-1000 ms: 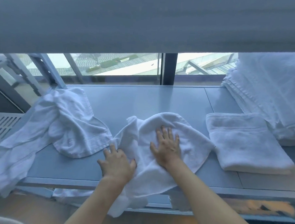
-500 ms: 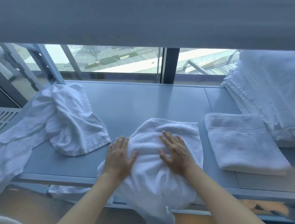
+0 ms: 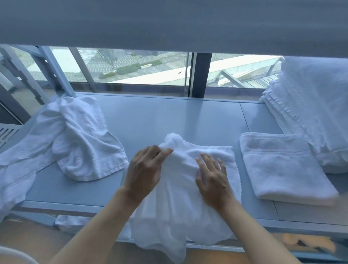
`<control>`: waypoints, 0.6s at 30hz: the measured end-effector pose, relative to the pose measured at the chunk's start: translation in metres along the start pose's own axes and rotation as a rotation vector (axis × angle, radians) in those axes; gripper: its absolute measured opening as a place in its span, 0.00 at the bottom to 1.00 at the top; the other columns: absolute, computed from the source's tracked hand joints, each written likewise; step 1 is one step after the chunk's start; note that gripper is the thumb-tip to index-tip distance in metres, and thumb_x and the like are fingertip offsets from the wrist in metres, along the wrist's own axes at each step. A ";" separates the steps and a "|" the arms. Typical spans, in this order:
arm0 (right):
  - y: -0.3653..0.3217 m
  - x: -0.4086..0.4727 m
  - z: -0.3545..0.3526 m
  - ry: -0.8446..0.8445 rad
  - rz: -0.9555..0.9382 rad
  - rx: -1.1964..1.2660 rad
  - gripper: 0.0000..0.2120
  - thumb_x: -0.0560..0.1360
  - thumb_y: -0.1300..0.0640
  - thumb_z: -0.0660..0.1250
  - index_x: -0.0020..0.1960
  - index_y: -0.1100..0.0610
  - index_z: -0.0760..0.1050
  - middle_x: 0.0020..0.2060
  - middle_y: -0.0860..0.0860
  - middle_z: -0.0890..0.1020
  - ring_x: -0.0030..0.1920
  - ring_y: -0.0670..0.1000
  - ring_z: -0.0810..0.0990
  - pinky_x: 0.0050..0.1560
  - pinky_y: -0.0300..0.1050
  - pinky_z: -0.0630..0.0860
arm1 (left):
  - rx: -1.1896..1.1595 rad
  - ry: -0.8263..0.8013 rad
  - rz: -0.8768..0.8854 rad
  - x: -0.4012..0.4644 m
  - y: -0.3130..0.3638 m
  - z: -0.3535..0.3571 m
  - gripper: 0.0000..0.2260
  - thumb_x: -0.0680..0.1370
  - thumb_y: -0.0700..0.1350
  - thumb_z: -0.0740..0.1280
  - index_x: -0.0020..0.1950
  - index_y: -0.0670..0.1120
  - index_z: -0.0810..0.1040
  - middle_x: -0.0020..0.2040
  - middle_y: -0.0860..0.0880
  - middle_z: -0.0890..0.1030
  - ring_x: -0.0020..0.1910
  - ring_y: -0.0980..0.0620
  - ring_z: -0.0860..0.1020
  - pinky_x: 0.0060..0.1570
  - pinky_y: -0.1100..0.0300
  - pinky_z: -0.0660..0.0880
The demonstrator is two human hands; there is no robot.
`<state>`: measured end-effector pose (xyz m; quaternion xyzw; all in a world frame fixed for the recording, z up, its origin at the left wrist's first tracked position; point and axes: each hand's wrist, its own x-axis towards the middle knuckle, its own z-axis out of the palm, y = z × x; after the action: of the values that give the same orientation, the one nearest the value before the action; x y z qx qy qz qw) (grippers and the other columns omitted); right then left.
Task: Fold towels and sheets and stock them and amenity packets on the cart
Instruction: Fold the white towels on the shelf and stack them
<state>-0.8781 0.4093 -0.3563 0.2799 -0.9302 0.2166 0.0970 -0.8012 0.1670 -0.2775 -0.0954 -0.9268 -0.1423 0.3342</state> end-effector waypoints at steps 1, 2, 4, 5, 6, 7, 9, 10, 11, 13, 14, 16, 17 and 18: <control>0.000 -0.002 0.000 0.037 -0.010 0.013 0.26 0.80 0.53 0.55 0.76 0.57 0.70 0.79 0.54 0.66 0.80 0.54 0.62 0.79 0.60 0.56 | 0.064 0.071 0.076 0.008 0.001 -0.003 0.23 0.75 0.28 0.64 0.65 0.47 0.80 0.46 0.49 0.76 0.42 0.44 0.73 0.42 0.50 0.71; 0.001 -0.005 0.000 0.060 -0.010 0.025 0.26 0.79 0.54 0.56 0.76 0.57 0.69 0.79 0.53 0.66 0.80 0.54 0.63 0.78 0.60 0.58 | 0.115 0.125 0.109 0.011 0.002 -0.003 0.22 0.76 0.29 0.62 0.65 0.49 0.81 0.47 0.50 0.76 0.43 0.45 0.72 0.44 0.50 0.69; 0.005 -0.011 0.002 0.045 0.042 0.014 0.26 0.79 0.53 0.57 0.76 0.55 0.69 0.80 0.53 0.66 0.80 0.54 0.63 0.77 0.61 0.59 | 0.169 0.109 0.059 0.003 0.002 0.002 0.21 0.75 0.28 0.65 0.60 0.49 0.83 0.51 0.49 0.78 0.49 0.44 0.74 0.49 0.48 0.70; 0.007 -0.014 0.003 0.010 0.097 -0.003 0.27 0.78 0.52 0.58 0.76 0.54 0.69 0.80 0.53 0.65 0.80 0.54 0.62 0.77 0.61 0.60 | 0.184 0.007 -0.010 -0.008 0.000 0.008 0.20 0.71 0.28 0.69 0.57 0.48 0.84 0.56 0.46 0.79 0.54 0.42 0.76 0.54 0.45 0.72; 0.009 -0.016 0.004 -0.032 0.158 -0.018 0.28 0.77 0.50 0.59 0.76 0.54 0.69 0.80 0.53 0.64 0.80 0.54 0.61 0.77 0.62 0.60 | 0.191 -0.118 -0.086 -0.022 -0.002 0.014 0.19 0.69 0.30 0.73 0.55 0.48 0.85 0.60 0.44 0.79 0.60 0.39 0.76 0.59 0.40 0.72; 0.011 -0.018 0.005 -0.072 0.202 -0.031 0.29 0.77 0.48 0.58 0.77 0.53 0.68 0.81 0.53 0.63 0.81 0.53 0.59 0.78 0.61 0.58 | 0.185 -0.225 -0.151 -0.035 -0.004 0.021 0.19 0.68 0.33 0.76 0.56 0.48 0.85 0.64 0.43 0.79 0.65 0.38 0.76 0.63 0.36 0.70; 0.016 -0.019 0.005 -0.128 0.218 -0.057 0.32 0.77 0.45 0.56 0.79 0.52 0.65 0.82 0.51 0.60 0.82 0.51 0.55 0.80 0.58 0.55 | 0.122 -0.350 -0.239 -0.054 -0.006 0.031 0.20 0.73 0.40 0.76 0.64 0.48 0.82 0.69 0.42 0.76 0.69 0.38 0.74 0.66 0.34 0.70; 0.018 -0.019 0.004 -0.151 0.211 -0.062 0.33 0.77 0.43 0.54 0.80 0.51 0.63 0.83 0.50 0.58 0.83 0.50 0.53 0.80 0.57 0.53 | 0.095 -0.403 -0.276 -0.060 -0.007 0.036 0.22 0.75 0.44 0.74 0.69 0.47 0.78 0.72 0.42 0.74 0.71 0.39 0.73 0.68 0.35 0.69; 0.019 -0.020 0.003 -0.174 0.202 -0.062 0.34 0.76 0.42 0.53 0.81 0.50 0.62 0.83 0.49 0.56 0.83 0.49 0.51 0.81 0.57 0.51 | 0.089 -0.463 -0.318 -0.064 -0.007 0.039 0.24 0.78 0.48 0.71 0.74 0.47 0.73 0.75 0.43 0.71 0.75 0.40 0.69 0.71 0.37 0.67; 0.023 -0.020 0.001 -0.222 0.178 -0.061 0.36 0.76 0.39 0.52 0.82 0.48 0.58 0.84 0.46 0.52 0.83 0.48 0.47 0.81 0.57 0.48 | 0.116 -0.595 -0.414 -0.071 -0.010 0.045 0.28 0.83 0.56 0.62 0.82 0.50 0.62 0.82 0.45 0.59 0.82 0.43 0.57 0.78 0.40 0.56; 0.026 -0.019 -0.001 -0.247 0.161 -0.059 0.37 0.75 0.37 0.52 0.83 0.47 0.57 0.84 0.45 0.51 0.83 0.47 0.45 0.81 0.56 0.47 | 0.113 -0.621 -0.447 -0.073 -0.012 0.047 0.29 0.84 0.59 0.58 0.83 0.53 0.58 0.84 0.47 0.55 0.83 0.45 0.52 0.80 0.42 0.51; 0.031 -0.016 -0.005 -0.287 0.117 -0.046 0.38 0.74 0.35 0.52 0.83 0.45 0.55 0.84 0.43 0.49 0.83 0.45 0.43 0.81 0.55 0.45 | 0.069 -0.610 -0.468 -0.077 -0.015 0.047 0.29 0.84 0.62 0.52 0.84 0.55 0.55 0.85 0.49 0.52 0.84 0.48 0.48 0.81 0.44 0.46; 0.034 -0.014 -0.008 -0.296 0.093 -0.037 0.38 0.74 0.35 0.53 0.83 0.45 0.56 0.83 0.42 0.50 0.83 0.44 0.44 0.82 0.54 0.46 | 0.047 -0.594 -0.475 -0.079 -0.015 0.045 0.30 0.83 0.64 0.49 0.84 0.55 0.54 0.85 0.50 0.52 0.84 0.49 0.47 0.81 0.44 0.46; 0.037 -0.011 -0.010 -0.293 0.071 -0.027 0.37 0.75 0.35 0.54 0.82 0.45 0.58 0.83 0.42 0.51 0.83 0.44 0.46 0.81 0.54 0.47 | 0.022 -0.578 -0.492 -0.081 -0.015 0.044 0.31 0.83 0.65 0.47 0.85 0.54 0.51 0.85 0.52 0.51 0.84 0.51 0.47 0.81 0.45 0.45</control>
<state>-0.8889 0.4467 -0.3637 0.2740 -0.9466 0.1643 -0.0436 -0.7699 0.1603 -0.3657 0.0972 -0.9795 -0.1757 0.0160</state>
